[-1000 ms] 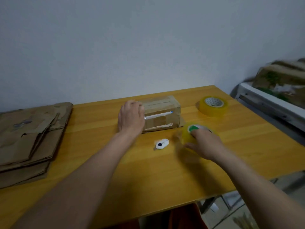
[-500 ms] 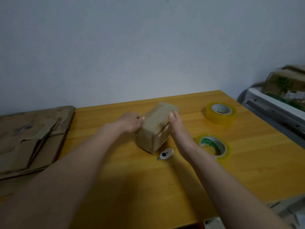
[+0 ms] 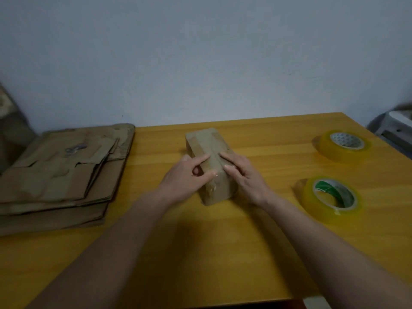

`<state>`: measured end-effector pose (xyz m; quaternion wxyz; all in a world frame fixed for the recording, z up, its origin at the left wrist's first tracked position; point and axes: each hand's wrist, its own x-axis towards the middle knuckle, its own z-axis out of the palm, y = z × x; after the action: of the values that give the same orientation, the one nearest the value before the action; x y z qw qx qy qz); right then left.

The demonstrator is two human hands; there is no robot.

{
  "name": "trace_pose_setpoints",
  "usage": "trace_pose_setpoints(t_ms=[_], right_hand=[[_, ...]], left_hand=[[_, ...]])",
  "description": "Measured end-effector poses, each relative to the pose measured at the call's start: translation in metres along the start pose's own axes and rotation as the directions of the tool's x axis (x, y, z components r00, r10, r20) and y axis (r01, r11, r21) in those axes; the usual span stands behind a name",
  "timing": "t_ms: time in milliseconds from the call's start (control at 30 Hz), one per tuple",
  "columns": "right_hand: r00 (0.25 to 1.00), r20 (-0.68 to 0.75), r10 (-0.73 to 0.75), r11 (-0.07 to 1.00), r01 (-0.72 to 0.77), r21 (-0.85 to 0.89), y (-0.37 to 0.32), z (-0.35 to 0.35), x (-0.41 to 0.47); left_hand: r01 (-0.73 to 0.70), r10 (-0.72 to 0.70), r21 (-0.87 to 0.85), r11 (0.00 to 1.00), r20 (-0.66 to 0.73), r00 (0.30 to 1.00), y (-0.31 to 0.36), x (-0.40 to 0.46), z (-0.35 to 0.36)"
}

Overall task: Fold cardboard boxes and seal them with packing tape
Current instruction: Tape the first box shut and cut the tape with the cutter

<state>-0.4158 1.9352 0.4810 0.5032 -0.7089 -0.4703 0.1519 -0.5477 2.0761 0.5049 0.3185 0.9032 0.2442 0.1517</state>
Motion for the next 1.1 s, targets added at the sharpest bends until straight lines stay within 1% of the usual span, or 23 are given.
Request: trace_pose_setpoints(t_ms=[67, 133, 233, 300, 367, 400, 467, 500, 567, 633, 700, 733, 767, 833, 867, 900, 967, 1000, 1033, 1100], right_hand=[[0.999, 0.043, 0.001, 0.998, 0.002, -0.057, 0.004, -0.008, 0.005], [0.997, 0.066, -0.031, 0.987, 0.042, -0.156, 0.008, -0.014, 0.008], [0.992, 0.101, -0.078, 0.96, 0.102, -0.26, 0.012, -0.022, 0.011], [0.99, 0.124, -0.071, 0.948, 0.106, -0.301, 0.01, -0.025, 0.013], [0.985, 0.169, -0.032, 0.941, 0.087, -0.327, 0.005, -0.021, 0.015], [0.986, 0.164, -0.009, 0.954, 0.058, -0.293, 0.0, -0.016, 0.016], [0.996, 0.087, 0.015, 0.982, 0.002, -0.188, -0.008, -0.004, 0.02], [0.999, 0.048, 0.0, 0.983, 0.009, -0.183, -0.01, 0.0, 0.021], [0.999, 0.024, -0.047, 0.965, 0.052, -0.255, -0.01, 0.003, 0.022], [0.997, 0.036, -0.068, 0.944, 0.076, -0.32, -0.009, 0.002, 0.018], [0.998, 0.048, -0.05, 0.947, 0.063, -0.316, -0.007, 0.003, 0.015], [0.998, 0.056, -0.037, 0.966, 0.049, -0.253, -0.007, 0.004, 0.015], [0.999, 0.042, -0.023, 0.987, 0.029, -0.157, -0.008, 0.006, 0.016], [0.999, -0.052, 0.015, 1.0, -0.015, 0.005, -0.008, 0.01, 0.022], [0.992, -0.12, 0.032, 0.999, -0.027, 0.043, -0.005, 0.012, 0.025], [0.981, -0.19, 0.033, 0.998, -0.022, 0.059, -0.002, 0.016, 0.029], [0.965, -0.263, 0.002, 0.994, 0.027, 0.106, 0.003, 0.026, 0.033], [0.962, -0.271, -0.023, 0.989, 0.063, 0.137, 0.006, 0.031, 0.035], [0.964, -0.263, -0.045, 0.985, 0.087, 0.15, 0.009, 0.034, 0.035], [0.968, -0.231, -0.096, 0.988, 0.121, 0.1, 0.016, 0.036, 0.035]], left_hand=[[0.007, -0.007, 0.029, 1.0, 0.011, 1.0, 0.001, -0.002, 0.0], [0.004, -0.005, 0.07, 0.998, 0.018, 1.0, 0.001, -0.005, 0.001], [-0.022, 0.022, 0.061, 0.998, 0.0, 1.0, 0.0, -0.007, 0.003], [-0.035, 0.033, 0.107, 0.994, 0.02, 0.999, -0.002, -0.007, 0.004], [-0.045, 0.037, 0.147, 0.988, 0.056, 0.998, -0.003, -0.007, 0.004], [-0.048, 0.037, 0.16, 0.986, 0.074, 0.997, -0.004, -0.007, 0.005], [-0.049, 0.032, 0.183, 0.982, 0.095, 0.995, -0.005, -0.007, 0.004], [-0.048, 0.028, 0.2, 0.979, 0.099, 0.995, -0.007, -0.007, 0.003], [-0.052, 0.024, 0.233, 0.971, 0.12, 0.992, -0.01, -0.007, -0.001], [-0.032, -0.002, 0.18, 0.983, 0.185, 0.983, -0.008, -0.008, -0.006], [0.031, -0.044, 0.063, 0.998, 0.217, 0.975, 0.002, -0.008, -0.005], [0.056, -0.056, 0.008, 0.998, 0.188, 0.981, 0.007, -0.009, -0.001], [0.069, -0.061, -0.061, 0.996, 0.125, 0.99, 0.011, -0.009, 0.006], [0.043, -0.064, -0.231, 0.972, -0.085, 0.994, 0.013, -0.008, 0.023], [0.005, -0.069, -0.292, 0.956, -0.207, 0.976, 0.012, -0.007, 0.031], [-0.047, -0.061, -0.319, 0.946, -0.322, 0.945, 0.008, -0.003, 0.039], [-0.192, 0.032, -0.276, 0.942, -0.495, 0.868, -0.002, 0.007, 0.049], [-0.263, 0.094, -0.241, 0.934, -0.544, 0.834, -0.007, 0.013, 0.053], [-0.319, 0.148, -0.211, 0.924, -0.573, 0.806, -0.012, 0.017, 0.056], [-0.396, 0.235, -0.152, 0.906, -0.596, 0.768, -0.02, 0.02, 0.059]])
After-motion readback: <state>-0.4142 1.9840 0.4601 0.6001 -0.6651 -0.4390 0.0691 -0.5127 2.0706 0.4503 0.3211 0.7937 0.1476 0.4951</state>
